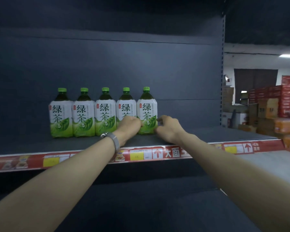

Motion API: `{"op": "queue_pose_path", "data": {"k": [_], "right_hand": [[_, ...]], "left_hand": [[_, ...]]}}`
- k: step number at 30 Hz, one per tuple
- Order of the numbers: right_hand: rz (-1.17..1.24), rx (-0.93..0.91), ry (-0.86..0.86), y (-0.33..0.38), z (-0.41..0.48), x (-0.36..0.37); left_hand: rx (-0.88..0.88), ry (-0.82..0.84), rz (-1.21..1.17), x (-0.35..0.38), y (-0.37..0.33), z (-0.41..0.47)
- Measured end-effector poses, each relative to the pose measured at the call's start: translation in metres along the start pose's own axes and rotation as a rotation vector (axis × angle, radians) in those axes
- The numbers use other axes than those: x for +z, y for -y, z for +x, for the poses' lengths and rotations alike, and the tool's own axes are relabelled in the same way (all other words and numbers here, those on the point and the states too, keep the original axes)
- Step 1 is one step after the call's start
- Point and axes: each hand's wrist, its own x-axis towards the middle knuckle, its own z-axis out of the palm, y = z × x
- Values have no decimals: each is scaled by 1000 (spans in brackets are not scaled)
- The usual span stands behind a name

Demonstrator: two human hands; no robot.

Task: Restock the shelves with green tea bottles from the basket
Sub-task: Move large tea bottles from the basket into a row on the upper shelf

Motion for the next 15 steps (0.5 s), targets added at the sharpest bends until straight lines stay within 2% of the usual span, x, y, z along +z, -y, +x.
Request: {"op": "queue_pose_path", "data": {"k": [3,7,12,15], "right_hand": [[-47,-85,-43,7,-25,-6],[-6,-164,-94,15,-76,-4],[89,-299,-123,11,-158,13],[-12,-340,-32,-2,-209,31]], "left_hand": [[207,24,267,-12,-15,-35],[345,-20,387,-26,-20,-89],[359,-75,420,-34,2,-175],[298,-62,510,-35,31,-229]]}}
